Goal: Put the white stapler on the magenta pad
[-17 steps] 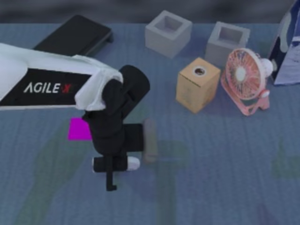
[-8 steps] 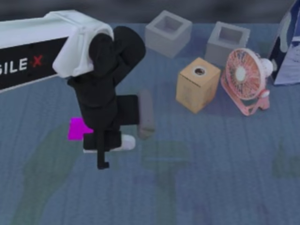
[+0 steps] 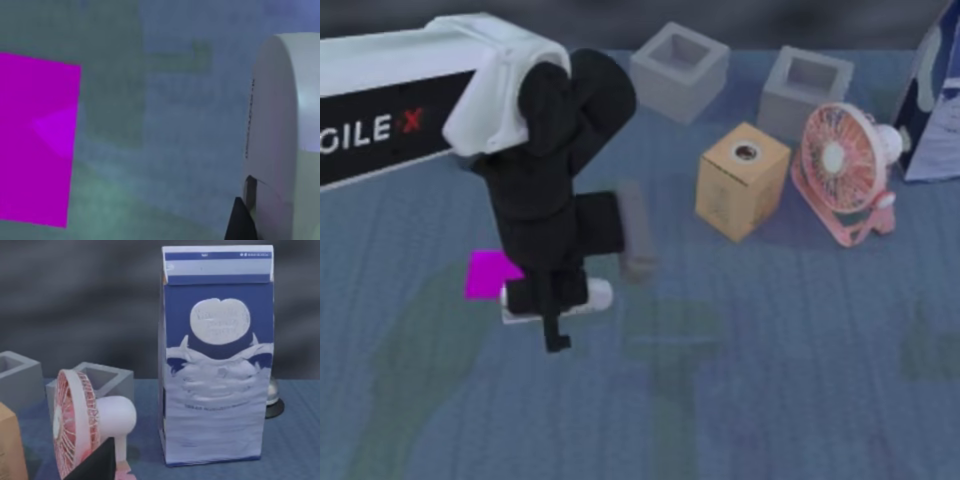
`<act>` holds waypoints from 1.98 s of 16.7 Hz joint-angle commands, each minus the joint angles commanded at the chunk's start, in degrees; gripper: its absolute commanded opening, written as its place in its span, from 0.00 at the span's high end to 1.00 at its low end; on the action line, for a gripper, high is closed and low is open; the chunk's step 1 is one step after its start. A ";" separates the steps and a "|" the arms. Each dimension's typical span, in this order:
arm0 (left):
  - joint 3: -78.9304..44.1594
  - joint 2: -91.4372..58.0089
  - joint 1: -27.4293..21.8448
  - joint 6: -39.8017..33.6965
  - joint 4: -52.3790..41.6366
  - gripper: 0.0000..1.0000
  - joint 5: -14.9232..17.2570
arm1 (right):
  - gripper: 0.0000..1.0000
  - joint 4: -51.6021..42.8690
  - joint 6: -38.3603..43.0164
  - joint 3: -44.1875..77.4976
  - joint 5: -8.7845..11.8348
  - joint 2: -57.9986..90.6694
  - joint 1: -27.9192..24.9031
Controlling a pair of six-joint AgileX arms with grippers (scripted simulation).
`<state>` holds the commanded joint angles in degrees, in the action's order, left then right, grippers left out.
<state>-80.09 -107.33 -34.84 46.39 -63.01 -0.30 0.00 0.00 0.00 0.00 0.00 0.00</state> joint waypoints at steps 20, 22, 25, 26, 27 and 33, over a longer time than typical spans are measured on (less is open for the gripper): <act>-25.72 -18.49 9.87 -126.52 -13.84 1.00 0.09 | 0.00 0.00 0.00 0.00 0.00 0.00 0.00; -27.36 -18.56 11.19 -137.31 -14.01 1.00 0.15 | 0.00 0.00 0.00 0.00 0.00 0.00 0.00; -29.01 -17.84 12.86 -148.97 -13.64 1.00 0.28 | 0.00 0.00 0.00 0.00 0.00 0.00 0.00; -29.38 -17.53 13.30 -151.67 -13.46 1.00 0.33 | 0.00 0.00 0.00 0.00 0.00 0.00 0.00; -29.68 -17.23 13.66 -153.78 -13.28 1.00 0.37 | 0.00 0.00 0.00 0.00 0.00 0.00 0.00; -30.08 -16.90 14.09 -156.21 -13.06 1.00 0.42 | 0.00 0.00 0.00 0.00 0.00 0.00 0.00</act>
<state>-110.17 -124.22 -20.75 -109.82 -76.08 0.12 0.00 0.00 0.00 0.00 0.00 0.00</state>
